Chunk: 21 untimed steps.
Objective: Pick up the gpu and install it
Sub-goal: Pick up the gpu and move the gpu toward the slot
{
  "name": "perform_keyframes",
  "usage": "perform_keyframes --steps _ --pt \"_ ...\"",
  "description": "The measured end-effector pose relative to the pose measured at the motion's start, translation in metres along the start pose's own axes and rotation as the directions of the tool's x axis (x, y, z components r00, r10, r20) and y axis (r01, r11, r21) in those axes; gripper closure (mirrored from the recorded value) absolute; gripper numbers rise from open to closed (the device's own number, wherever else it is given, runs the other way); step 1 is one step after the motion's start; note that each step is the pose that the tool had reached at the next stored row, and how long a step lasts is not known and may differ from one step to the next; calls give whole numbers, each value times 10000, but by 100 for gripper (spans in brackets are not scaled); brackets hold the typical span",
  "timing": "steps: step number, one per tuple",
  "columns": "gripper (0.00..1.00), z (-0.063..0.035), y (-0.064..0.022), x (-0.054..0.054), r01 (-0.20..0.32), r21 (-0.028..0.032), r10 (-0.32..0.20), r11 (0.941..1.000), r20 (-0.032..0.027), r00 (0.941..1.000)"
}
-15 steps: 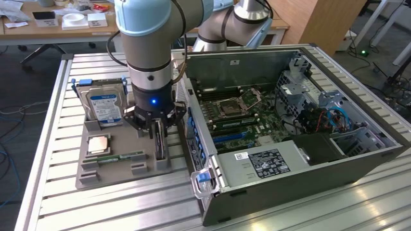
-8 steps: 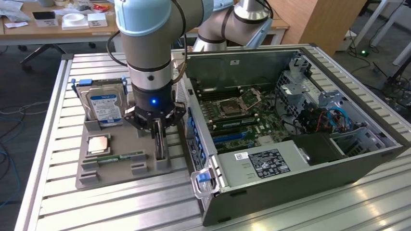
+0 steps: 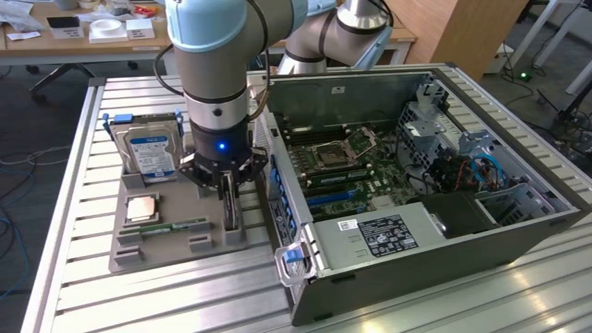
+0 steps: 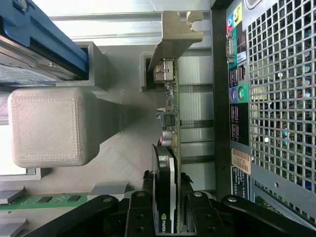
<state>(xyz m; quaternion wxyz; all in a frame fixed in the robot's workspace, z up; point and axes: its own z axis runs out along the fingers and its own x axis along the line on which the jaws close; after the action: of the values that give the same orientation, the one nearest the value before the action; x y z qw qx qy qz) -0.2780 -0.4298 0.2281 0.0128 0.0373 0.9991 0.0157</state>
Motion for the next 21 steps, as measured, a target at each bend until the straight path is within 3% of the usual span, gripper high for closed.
perform_keyframes --steps 19,21 --pt "67 -56 1 -29 -2 -12 2 10000 -38 10000" --pt "67 -56 1 -29 -3 -48 2 10000 -41 10000"
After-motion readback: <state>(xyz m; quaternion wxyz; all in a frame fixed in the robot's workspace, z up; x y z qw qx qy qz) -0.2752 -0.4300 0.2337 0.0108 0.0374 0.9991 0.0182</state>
